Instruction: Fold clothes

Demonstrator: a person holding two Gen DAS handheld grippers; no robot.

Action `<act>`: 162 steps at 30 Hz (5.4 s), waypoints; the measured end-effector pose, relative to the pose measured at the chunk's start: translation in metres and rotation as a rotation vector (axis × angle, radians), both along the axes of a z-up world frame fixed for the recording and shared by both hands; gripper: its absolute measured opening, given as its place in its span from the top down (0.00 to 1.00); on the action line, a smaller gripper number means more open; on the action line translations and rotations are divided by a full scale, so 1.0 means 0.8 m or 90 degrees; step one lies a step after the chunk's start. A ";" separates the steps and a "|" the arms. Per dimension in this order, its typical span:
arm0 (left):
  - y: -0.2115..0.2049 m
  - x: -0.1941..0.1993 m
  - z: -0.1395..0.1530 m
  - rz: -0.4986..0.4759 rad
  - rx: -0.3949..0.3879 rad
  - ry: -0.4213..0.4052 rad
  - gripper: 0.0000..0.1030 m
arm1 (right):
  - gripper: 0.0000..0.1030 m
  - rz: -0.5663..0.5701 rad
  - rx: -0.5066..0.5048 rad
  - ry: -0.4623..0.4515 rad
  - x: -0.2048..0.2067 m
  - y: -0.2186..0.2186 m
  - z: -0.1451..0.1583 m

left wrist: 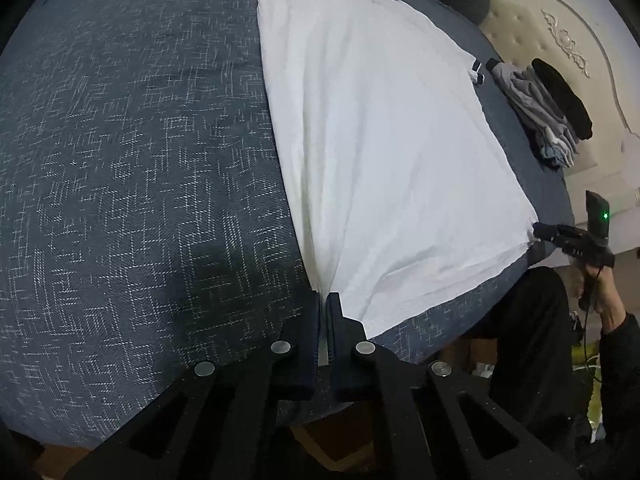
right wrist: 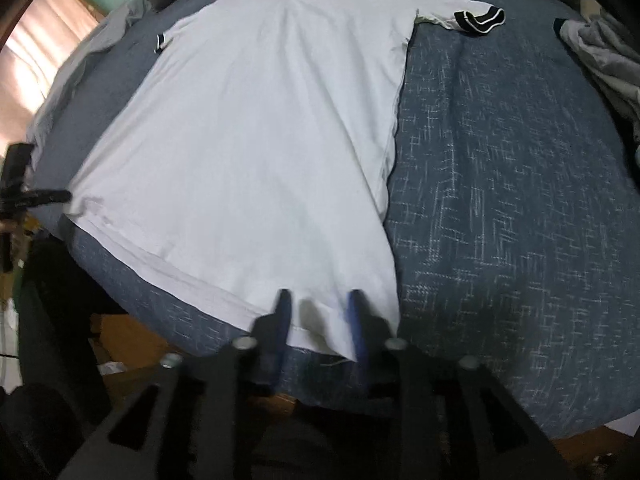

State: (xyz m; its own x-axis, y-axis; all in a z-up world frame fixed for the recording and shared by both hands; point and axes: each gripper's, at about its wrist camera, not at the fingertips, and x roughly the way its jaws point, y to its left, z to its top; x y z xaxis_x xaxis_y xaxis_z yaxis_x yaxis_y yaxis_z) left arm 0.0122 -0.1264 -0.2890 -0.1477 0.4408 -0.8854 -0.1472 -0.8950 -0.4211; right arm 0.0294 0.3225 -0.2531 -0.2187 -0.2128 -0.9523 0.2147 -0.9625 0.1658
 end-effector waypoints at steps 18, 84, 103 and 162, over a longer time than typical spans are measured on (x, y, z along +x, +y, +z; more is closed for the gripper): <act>-0.010 0.003 0.020 -0.009 0.004 0.016 0.97 | 0.98 0.052 -0.010 0.026 0.018 0.006 0.035; -0.008 -0.021 -0.012 -0.005 0.009 -0.035 0.98 | 0.98 -0.138 -0.173 -0.032 -0.003 0.073 -0.002; -0.003 -0.008 -0.044 -0.033 -0.007 -0.076 0.98 | 0.98 -0.185 -0.169 -0.038 0.021 0.123 -0.024; -0.035 -0.031 0.000 0.056 0.045 -0.050 0.82 | 0.90 -0.140 -0.157 -0.019 -0.016 0.136 0.014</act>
State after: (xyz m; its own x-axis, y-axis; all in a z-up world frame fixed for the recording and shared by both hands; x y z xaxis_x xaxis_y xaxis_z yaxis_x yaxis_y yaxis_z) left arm -0.0123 -0.1541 -0.2893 -0.1191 0.4908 -0.8631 -0.0338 -0.8708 -0.4905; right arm 0.0165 0.4311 -0.2416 -0.2575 -0.3883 -0.8848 -0.0016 -0.9155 0.4023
